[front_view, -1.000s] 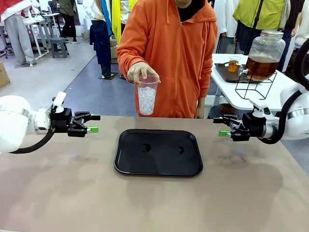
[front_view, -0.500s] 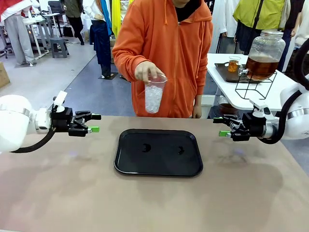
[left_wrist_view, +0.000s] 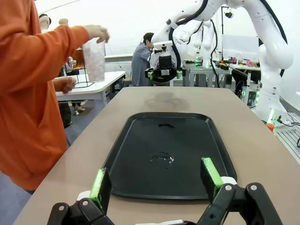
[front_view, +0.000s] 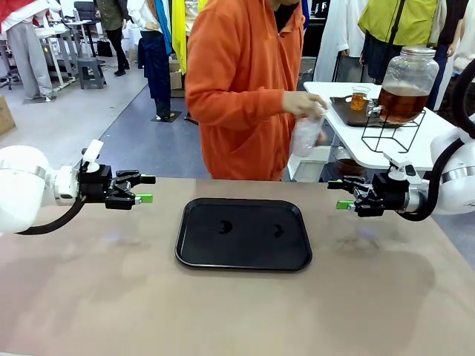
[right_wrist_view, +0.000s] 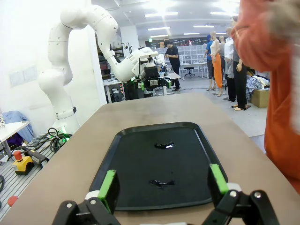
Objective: Pour the drink into the iced cup.
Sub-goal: Open the gripper to release the iced cup you were holding.
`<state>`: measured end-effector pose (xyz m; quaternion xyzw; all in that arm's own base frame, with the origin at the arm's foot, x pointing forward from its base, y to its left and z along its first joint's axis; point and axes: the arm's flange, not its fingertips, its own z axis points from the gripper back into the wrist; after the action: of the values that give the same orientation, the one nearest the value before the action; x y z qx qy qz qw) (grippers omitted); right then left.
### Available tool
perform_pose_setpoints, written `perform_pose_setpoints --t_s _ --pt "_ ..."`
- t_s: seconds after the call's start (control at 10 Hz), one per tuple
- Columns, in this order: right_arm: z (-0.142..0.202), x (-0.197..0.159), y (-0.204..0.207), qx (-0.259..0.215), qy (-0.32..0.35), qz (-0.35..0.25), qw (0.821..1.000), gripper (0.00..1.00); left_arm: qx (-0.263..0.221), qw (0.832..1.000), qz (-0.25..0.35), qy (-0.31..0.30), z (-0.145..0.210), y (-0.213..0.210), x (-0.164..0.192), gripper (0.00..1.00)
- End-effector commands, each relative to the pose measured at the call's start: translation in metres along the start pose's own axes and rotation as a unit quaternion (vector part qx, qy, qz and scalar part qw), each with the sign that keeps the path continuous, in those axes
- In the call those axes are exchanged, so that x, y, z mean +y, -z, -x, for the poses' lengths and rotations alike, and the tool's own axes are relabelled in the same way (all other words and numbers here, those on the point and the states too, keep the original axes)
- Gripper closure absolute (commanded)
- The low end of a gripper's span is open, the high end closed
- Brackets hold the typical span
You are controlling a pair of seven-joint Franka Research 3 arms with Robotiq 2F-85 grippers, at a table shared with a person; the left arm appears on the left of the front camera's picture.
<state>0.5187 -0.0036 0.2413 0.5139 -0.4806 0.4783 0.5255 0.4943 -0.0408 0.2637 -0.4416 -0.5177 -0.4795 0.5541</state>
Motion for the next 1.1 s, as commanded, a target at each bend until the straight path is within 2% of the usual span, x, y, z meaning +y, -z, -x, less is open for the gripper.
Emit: perform_pose_setpoints --t_s 0.0,1.0 --pt "-0.0028 -0.0005 0.0007 -0.002 -0.003 0.001 1.000 0.00 -0.001 1.000 -0.003 0.001 -0.0049 0.0013 -0.0008 0.00" --pt "-0.0028 -0.0005 0.0007 -0.002 -0.003 0.001 1.000 0.00 -0.001 1.000 -0.003 0.001 -0.0049 0.0013 -0.0008 0.00"
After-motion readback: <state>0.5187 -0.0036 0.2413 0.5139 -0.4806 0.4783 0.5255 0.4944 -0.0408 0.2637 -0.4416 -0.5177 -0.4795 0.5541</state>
